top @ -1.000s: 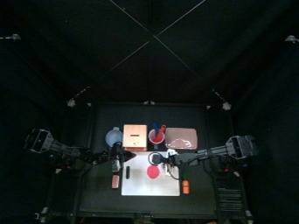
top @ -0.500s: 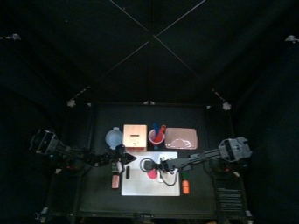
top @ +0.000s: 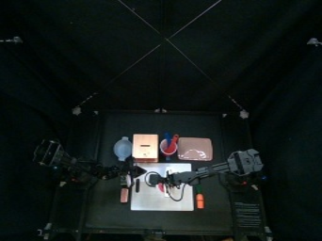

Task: Get the cutter from the drawer then cut the dough then place the extra dough in the bowl
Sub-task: Cut the dough

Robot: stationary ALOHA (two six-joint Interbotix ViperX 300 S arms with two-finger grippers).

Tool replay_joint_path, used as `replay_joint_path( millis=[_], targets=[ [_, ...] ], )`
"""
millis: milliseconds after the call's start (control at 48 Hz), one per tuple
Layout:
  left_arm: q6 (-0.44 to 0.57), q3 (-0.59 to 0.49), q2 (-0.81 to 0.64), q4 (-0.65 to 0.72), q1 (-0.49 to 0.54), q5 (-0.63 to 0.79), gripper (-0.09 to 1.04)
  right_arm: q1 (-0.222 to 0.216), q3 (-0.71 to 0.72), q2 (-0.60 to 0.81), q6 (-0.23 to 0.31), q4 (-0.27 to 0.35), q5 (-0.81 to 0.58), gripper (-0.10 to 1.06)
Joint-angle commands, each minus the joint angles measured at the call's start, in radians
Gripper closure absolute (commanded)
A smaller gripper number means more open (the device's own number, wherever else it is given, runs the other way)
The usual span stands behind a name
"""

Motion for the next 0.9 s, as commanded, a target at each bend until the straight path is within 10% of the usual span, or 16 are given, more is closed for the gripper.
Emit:
replay_joint_path(
  millis=[21,896],
  targets=[
    [0.000,-0.014,-0.005,0.002,-0.002,-0.003,0.49,-0.002,-0.023,-0.014,-0.002,-0.002,-0.002,0.37],
    [0.000,-0.006,-0.003,-0.025,-0.002,-0.005,0.49,-0.014,-0.032,0.008,0.000,-0.003,-0.002,0.37]
  ],
)
